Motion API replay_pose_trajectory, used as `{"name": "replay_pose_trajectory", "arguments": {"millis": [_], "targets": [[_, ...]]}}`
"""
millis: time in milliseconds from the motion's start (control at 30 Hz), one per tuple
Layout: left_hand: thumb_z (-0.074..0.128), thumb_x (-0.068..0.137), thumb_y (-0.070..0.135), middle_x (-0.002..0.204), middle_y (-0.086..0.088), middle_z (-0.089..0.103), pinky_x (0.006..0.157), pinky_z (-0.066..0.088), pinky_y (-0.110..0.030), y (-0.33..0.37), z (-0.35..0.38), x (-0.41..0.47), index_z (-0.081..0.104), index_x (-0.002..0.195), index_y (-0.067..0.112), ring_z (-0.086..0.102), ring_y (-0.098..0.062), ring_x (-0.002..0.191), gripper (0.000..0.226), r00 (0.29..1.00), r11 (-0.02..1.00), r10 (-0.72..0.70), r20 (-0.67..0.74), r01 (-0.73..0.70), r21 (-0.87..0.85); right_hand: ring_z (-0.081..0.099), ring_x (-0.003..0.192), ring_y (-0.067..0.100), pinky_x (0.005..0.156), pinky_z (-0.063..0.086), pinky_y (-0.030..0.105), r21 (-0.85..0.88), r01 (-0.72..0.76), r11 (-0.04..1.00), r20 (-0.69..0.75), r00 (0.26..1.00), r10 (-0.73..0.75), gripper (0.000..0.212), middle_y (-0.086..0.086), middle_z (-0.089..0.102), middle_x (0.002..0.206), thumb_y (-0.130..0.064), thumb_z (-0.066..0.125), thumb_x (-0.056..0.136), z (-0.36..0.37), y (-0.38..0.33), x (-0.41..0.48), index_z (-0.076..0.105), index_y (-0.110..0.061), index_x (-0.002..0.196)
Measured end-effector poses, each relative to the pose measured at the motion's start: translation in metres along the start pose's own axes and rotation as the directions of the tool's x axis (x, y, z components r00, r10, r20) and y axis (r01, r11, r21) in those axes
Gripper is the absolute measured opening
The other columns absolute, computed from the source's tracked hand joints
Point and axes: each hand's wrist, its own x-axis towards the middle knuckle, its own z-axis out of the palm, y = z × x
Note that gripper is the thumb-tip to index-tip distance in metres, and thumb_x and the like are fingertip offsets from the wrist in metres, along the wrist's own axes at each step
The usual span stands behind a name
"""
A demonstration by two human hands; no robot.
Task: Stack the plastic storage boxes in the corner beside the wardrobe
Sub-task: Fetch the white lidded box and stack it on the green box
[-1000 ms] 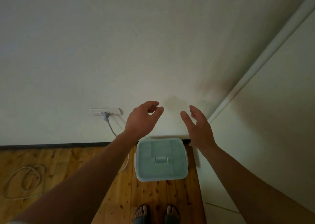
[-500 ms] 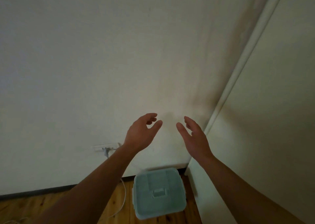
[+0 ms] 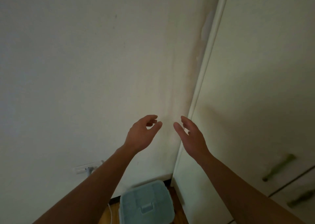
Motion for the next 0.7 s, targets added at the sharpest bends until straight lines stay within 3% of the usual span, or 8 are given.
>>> {"name": "replay_pose_trajectory", "arguments": {"millis": [167,367,700], "targets": [[0.06,0.09,0.046,0.101,0.026,0.061,0.077,0.036,-0.007,0.034,0.014,-0.017,0.061,0.123,0.032,0.055,0.011,0.097,0.036,1.0,0.991,0.001,0.029,0.003,-0.134,0.044,0.122,0.002,0.098,0.036,0.025,0.053,0.031,0.998,-0.024,0.999,-0.03,0.06,-0.013,0.045,0.141,-0.06,0.052,0.086,-0.034,-0.005,-0.019,0.043,-0.033,0.138],[0.059,0.091,0.045,0.115,0.015,0.065,0.086,0.04,-0.016,0.067,0.034,-0.047,0.061,0.126,0.03,0.058,0.001,0.106,0.038,0.999,0.973,0.015,0.045,-0.004,-0.23,0.043,0.126,0.004,0.104,0.038,0.031,0.058,0.081,0.995,-0.028,0.996,-0.079,0.067,-0.013,0.044,0.143,-0.068,0.048,0.08,-0.075,-0.006,-0.049,0.042,-0.034,0.138],[0.057,0.092,0.043,0.12,0.011,0.065,0.09,0.042,-0.021,0.106,0.057,-0.102,0.061,0.128,0.027,0.059,-0.004,0.11,0.039,0.994,0.961,0.061,0.089,-0.034,-0.274,0.045,0.121,-0.001,0.099,0.037,0.024,0.067,0.117,0.991,-0.089,0.99,-0.111,0.057,-0.016,0.046,0.14,-0.059,0.051,0.087,-0.121,-0.007,-0.105,0.043,-0.034,0.138]]}}
